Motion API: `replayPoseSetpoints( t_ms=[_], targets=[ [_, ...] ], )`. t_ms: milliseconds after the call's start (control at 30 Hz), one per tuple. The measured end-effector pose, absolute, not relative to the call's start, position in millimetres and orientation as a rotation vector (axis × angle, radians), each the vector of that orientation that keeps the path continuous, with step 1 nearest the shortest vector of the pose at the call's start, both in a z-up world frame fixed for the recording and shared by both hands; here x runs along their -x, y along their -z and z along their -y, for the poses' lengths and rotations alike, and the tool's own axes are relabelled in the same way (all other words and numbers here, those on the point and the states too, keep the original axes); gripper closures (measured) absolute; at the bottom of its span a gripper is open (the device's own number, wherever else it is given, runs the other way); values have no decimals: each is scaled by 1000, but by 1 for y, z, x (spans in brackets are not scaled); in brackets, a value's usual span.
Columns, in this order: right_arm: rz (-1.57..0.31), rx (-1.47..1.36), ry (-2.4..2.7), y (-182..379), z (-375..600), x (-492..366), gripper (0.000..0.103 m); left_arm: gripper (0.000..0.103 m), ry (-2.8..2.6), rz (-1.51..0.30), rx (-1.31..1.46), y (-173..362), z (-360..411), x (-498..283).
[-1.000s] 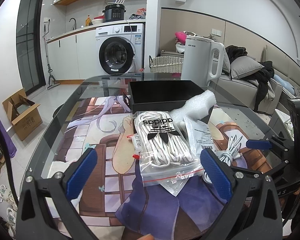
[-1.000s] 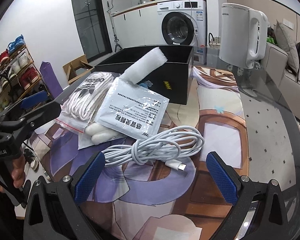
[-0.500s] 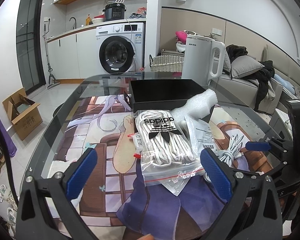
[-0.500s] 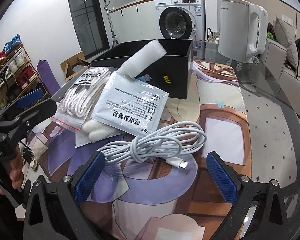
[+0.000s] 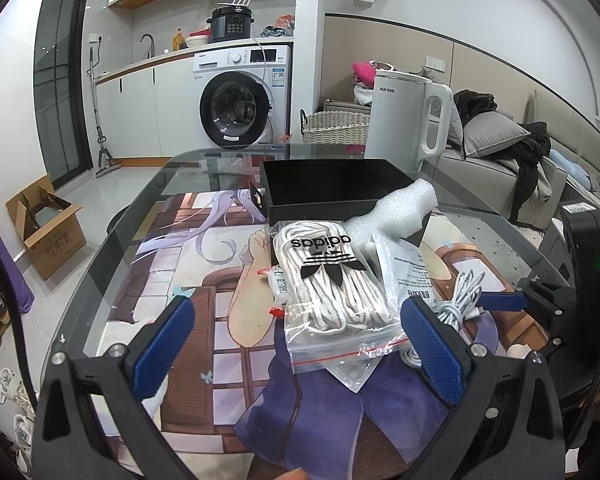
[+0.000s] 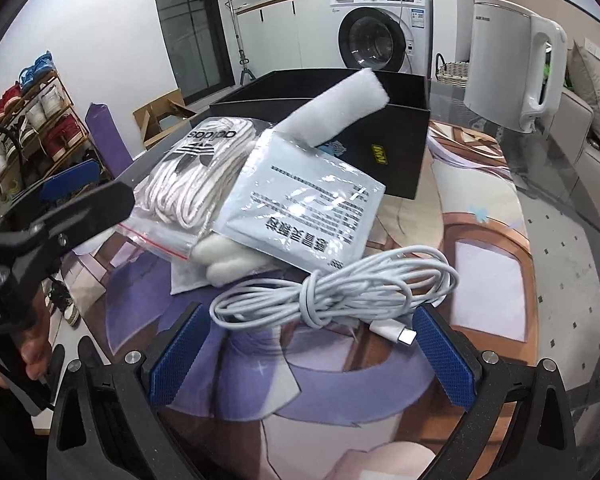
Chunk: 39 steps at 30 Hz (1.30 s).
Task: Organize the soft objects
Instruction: 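Move the right tool toward the white cable coil while the left tool nears the adidas bag, then close the right tool on the white cable coil while the left tool grasps the adidas bag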
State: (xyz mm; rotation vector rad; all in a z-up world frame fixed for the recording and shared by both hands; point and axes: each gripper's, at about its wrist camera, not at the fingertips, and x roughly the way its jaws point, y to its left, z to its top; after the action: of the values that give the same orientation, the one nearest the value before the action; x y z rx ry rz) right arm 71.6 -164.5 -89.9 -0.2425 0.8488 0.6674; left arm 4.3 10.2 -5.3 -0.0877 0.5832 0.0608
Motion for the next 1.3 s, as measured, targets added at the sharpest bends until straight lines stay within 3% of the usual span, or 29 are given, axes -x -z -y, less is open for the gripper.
replayPoseSetpoints(
  t_ms=[600,1033,1300],
  targets=[
    [-880,93,-542,86,187,-100,0,0,-62,-593,95,6,-12,-7],
    [-910,291,-573,84,211,-97,0,0,-60,-603,94,7,-10,-8],
    [-943,146,-617,83,226,-105,0,0,-28,-641,91,10,-3,-21]
  ],
)
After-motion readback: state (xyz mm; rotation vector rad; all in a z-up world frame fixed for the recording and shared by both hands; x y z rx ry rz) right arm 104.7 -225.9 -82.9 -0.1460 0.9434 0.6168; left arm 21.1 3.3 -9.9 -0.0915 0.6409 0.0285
